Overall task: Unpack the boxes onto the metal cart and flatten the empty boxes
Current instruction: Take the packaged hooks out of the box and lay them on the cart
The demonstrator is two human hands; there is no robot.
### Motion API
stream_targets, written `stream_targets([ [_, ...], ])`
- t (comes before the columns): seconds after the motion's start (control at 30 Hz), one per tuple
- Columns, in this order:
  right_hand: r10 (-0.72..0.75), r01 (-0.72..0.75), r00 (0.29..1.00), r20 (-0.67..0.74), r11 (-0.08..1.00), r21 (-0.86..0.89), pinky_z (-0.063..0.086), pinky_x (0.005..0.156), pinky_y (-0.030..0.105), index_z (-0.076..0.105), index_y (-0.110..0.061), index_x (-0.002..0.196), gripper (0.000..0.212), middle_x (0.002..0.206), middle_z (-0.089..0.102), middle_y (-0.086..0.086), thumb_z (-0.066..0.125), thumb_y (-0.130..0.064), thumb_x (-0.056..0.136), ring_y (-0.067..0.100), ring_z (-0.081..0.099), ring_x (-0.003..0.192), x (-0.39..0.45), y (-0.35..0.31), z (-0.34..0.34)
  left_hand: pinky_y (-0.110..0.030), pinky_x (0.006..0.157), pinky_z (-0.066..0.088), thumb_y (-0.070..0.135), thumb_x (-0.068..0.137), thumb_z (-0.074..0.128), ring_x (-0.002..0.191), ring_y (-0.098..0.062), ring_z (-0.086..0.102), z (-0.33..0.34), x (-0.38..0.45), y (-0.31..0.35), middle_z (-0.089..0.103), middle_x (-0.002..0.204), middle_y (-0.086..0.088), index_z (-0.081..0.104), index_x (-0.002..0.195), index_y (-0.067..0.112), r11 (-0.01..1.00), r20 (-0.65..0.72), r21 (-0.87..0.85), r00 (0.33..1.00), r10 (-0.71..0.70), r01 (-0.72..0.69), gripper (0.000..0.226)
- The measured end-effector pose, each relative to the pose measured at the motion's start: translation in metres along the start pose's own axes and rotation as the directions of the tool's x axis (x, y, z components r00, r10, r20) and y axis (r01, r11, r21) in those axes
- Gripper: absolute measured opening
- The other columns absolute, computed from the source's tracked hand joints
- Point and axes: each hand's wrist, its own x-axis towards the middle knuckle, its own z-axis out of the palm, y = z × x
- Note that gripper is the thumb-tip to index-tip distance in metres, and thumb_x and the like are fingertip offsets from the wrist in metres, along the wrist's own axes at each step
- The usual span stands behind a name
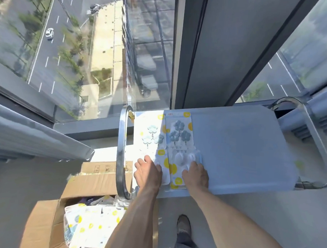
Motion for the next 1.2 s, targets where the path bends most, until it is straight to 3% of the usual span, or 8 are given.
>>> stream_targets([
  [0.17, 0.108, -0.108, 0.993, -0.052, 0.994, 0.010, 0.048, 0.084, 0.037, 0.045, -0.015, 0.130, 0.035, 0.122, 0.053, 0.013, 0.044, -0.025, 0.097, 0.031, 0.059, 0.107, -0.038, -0.006, 0.008, -0.040, 0.066, 0.039, 0.020, 0.090, 0.049, 0.094, -0.032, 0.052, -0.005, -0.039, -0.029, 0.049, 0.102, -0.009, 0.051, 0.104, 0.013, 0.947, -0.026, -0.118, 0.954, 0.298, -0.299, 0.016],
  [0.3, 0.148, -0.146, 0.988, 0.053, 0.988, -0.053, 0.048, 0.086, 0.035, 0.052, -0.016, 0.133, 0.036, 0.124, 0.060, 0.010, 0.045, -0.020, 0.098, 0.028, 0.060, 0.114, -0.078, -0.023, 0.022, -0.040, 0.060, 0.032, 0.016, 0.092, 0.047, 0.085, -0.043, 0.061, -0.003, -0.071, -0.066, 0.058, 0.097, -0.015, 0.055, 0.097, 0.010, 0.899, 0.014, -0.110, 0.903, 0.429, -0.425, 0.011],
  [0.4, 0.196, -0.192, 0.970, 0.142, 0.981, -0.040, 0.049, 0.090, 0.034, 0.062, -0.012, 0.121, 0.029, 0.125, 0.063, 0.009, 0.055, -0.020, 0.093, 0.028, 0.061, 0.116, -0.115, -0.044, 0.041, -0.042, 0.068, 0.043, 0.014, 0.091, 0.046, 0.090, -0.041, 0.064, -0.004, -0.085, -0.109, 0.066, 0.097, -0.016, 0.058, 0.098, 0.010, 0.929, 0.061, -0.073, 0.928, 0.367, -0.362, 0.014],
  [0.5, 0.152, -0.145, 0.964, 0.220, 0.988, -0.045, 0.048, 0.080, 0.033, 0.064, -0.012, 0.114, 0.025, 0.118, 0.064, 0.009, 0.055, -0.019, 0.093, 0.029, 0.062, 0.112, -0.150, -0.070, 0.078, -0.040, 0.082, 0.048, 0.019, 0.092, 0.047, 0.102, -0.036, 0.064, 0.001, -0.088, -0.171, 0.066, 0.107, -0.016, 0.060, 0.107, 0.010, 0.954, 0.162, -0.029, 0.940, 0.300, -0.300, 0.021],
  [0.63, 0.140, -0.095, 0.922, 0.361, 0.986, -0.140, 0.047, 0.071, 0.029, 0.070, -0.012, 0.113, 0.028, 0.096, 0.067, 0.004, 0.058, -0.019, 0.089, 0.027, 0.066, 0.099, -0.184, -0.111, 0.155, -0.042, 0.094, 0.046, 0.026, 0.090, 0.056, 0.125, -0.028, 0.043, 0.019, -0.079, -0.276, 0.044, 0.132, -0.012, 0.050, 0.129, 0.012, 0.994, 0.315, 0.103, 0.949, 0.008, -0.042, 0.042],
  [0.77, 0.138, -0.114, 0.926, 0.351, 0.990, -0.088, 0.049, 0.092, 0.034, 0.063, -0.008, 0.121, 0.032, 0.125, 0.065, 0.011, 0.052, -0.019, 0.093, 0.030, 0.061, 0.117, -0.215, -0.156, 0.228, -0.039, 0.098, 0.045, 0.021, 0.091, 0.049, 0.127, -0.026, 0.045, 0.039, -0.053, -0.380, 0.045, 0.135, -0.010, 0.051, 0.129, 0.013, 0.987, 0.374, 0.153, 0.923, -0.094, 0.039, 0.039],
  [0.87, 0.134, -0.090, 0.894, 0.427, 0.988, -0.122, 0.046, 0.092, 0.033, 0.060, -0.012, 0.124, 0.034, 0.127, 0.063, 0.007, 0.050, -0.023, 0.094, 0.026, 0.059, 0.119, -0.221, -0.180, 0.296, -0.036, 0.099, 0.048, 0.018, 0.091, 0.049, 0.125, -0.026, 0.051, 0.075, -0.035, -0.446, 0.051, 0.134, -0.010, 0.054, 0.127, 0.012, 0.979, 0.400, 0.160, 0.898, -0.184, 0.130, 0.037],
  [1.2, -0.066, 0.173, 0.868, 0.492, 0.969, -0.175, 0.048, 0.071, 0.037, 0.057, -0.003, 0.121, 0.030, 0.120, 0.062, 0.018, 0.049, -0.006, 0.092, 0.035, 0.062, 0.107, -0.121, -0.218, 0.494, -0.042, 0.097, 0.048, 0.016, 0.091, 0.056, 0.122, -0.031, 0.051, 0.264, 0.052, -0.523, 0.051, 0.130, -0.013, 0.055, 0.126, 0.008, 0.978, 0.478, 0.165, 0.858, -0.191, 0.127, 0.036],
])
